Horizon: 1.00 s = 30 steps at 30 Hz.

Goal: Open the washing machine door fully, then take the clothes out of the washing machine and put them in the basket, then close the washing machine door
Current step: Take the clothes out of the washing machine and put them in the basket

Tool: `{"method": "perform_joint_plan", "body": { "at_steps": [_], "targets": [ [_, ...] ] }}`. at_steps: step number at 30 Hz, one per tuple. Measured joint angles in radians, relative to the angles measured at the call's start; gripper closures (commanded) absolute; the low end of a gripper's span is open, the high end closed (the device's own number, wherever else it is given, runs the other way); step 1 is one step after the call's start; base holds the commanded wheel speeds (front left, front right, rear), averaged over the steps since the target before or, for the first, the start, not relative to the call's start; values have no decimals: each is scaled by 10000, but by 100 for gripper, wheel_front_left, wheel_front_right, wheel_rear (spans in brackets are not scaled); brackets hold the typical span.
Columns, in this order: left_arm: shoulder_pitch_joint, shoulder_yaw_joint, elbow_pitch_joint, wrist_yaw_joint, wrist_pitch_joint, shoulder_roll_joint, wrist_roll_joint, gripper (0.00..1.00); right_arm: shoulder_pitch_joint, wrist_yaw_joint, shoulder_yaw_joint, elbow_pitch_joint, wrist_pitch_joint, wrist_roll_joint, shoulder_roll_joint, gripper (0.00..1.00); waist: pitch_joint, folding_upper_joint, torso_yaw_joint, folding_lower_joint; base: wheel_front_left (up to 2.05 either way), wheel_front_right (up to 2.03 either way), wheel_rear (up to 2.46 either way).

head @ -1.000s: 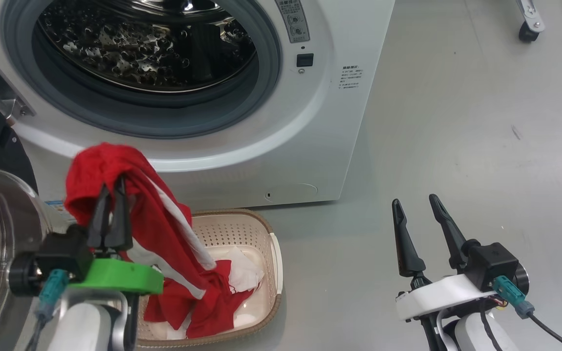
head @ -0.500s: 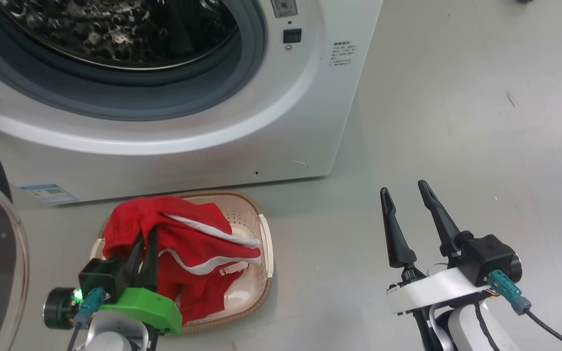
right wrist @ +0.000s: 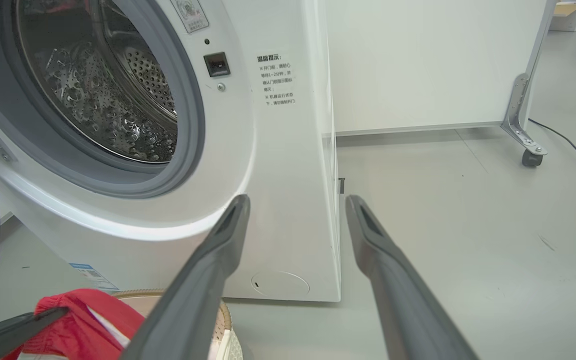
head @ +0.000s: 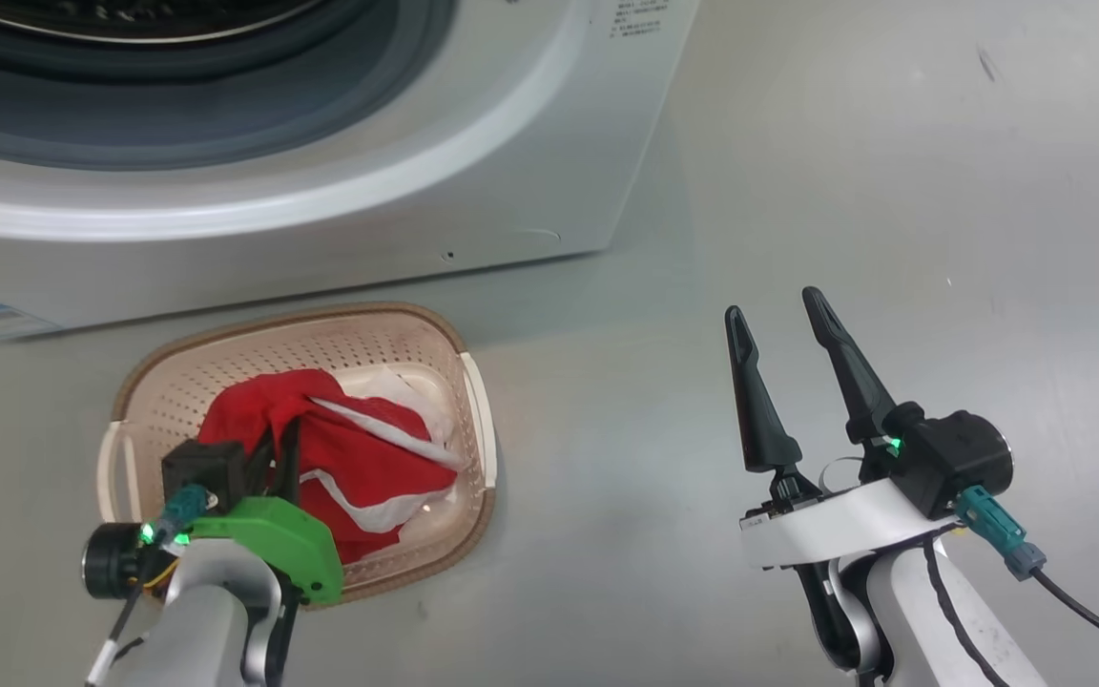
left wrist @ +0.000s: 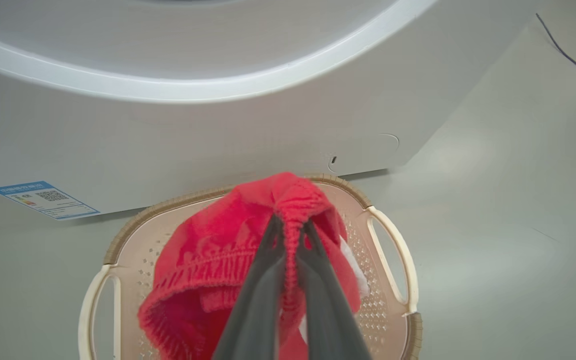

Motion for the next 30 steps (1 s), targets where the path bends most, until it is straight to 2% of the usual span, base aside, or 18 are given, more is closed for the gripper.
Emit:
{"method": "perform_joint_plan", "body": {
  "at_steps": [13,25,26,27,28,29,30],
  "targets": [
    [-1658,516,1866,0,734,458,-138,100,-719,-27,288,-431,0,307,-4,0,1654,0,-800,0,0,0,0],
    [-2844,846,3129,-90,959,796,-462,100,-1537,-104,571,-570,0,627,-2,0,3043,0,-1536,2,0,0,0],
    [-2874,859,3258,-96,966,821,-479,86,-1584,-107,579,-568,0,625,0,0,3111,0,-1608,1,0,0,0],
    [-2911,851,3381,-100,965,826,-477,64,-1604,-115,560,-566,0,627,-2,0,3170,0,-1670,1,0,0,0],
    [-2943,784,3473,-107,966,836,-449,51,-1614,-117,558,-562,0,627,-2,0,3224,0,-1728,2,0,0,0],
    [-2977,734,3563,-163,965,849,-401,28,-1619,-119,560,-550,0,629,-2,0,3267,0,-1778,1,0,0,0],
    [-3013,744,3641,-176,945,844,-393,0,-1627,-134,564,-543,0,639,-2,0,3302,0,-1821,1,0,0,0]
  ]
}}
